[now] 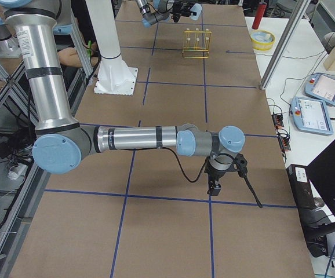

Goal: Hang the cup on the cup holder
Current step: 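Carry the cup to the gold rack, rim toward a white hook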

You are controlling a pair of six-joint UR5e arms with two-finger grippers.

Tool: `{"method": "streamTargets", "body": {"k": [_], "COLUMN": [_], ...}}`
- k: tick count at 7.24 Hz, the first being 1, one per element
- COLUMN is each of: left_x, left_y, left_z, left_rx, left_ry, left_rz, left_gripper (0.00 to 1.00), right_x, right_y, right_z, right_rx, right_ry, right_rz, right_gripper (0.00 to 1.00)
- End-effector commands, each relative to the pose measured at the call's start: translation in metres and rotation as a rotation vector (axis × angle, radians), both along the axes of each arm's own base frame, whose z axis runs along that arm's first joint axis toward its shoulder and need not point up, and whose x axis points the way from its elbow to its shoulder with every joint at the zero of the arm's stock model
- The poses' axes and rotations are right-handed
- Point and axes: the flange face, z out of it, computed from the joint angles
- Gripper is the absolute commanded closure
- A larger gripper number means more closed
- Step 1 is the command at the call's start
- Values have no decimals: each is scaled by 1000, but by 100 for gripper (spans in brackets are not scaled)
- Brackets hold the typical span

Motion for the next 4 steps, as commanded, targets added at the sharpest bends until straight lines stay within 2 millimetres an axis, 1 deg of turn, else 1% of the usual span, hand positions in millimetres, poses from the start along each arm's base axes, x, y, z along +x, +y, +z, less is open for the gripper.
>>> {"method": "streamTargets", "body": {"k": [1,2,3,4], "left_x": [22,28,32,36], "left_y": [1,3,6,7], "left_z": [3,8,7,11], "left_rx": [-26,-40,-44,-49], "left_ry": [63,99,109,108], "left_rz": [-3,8,9,15], "left_gripper": [100,100,100,100], "right_x": [0,0,0,0], "right_y": [0,0,0,0], "right_z": [0,0,0,0], "right_rx": [0,0,0,0], "right_ry": [0,0,0,0], "right_rz": [0,0,0,0], "right_gripper": [0,0,0,0]}}
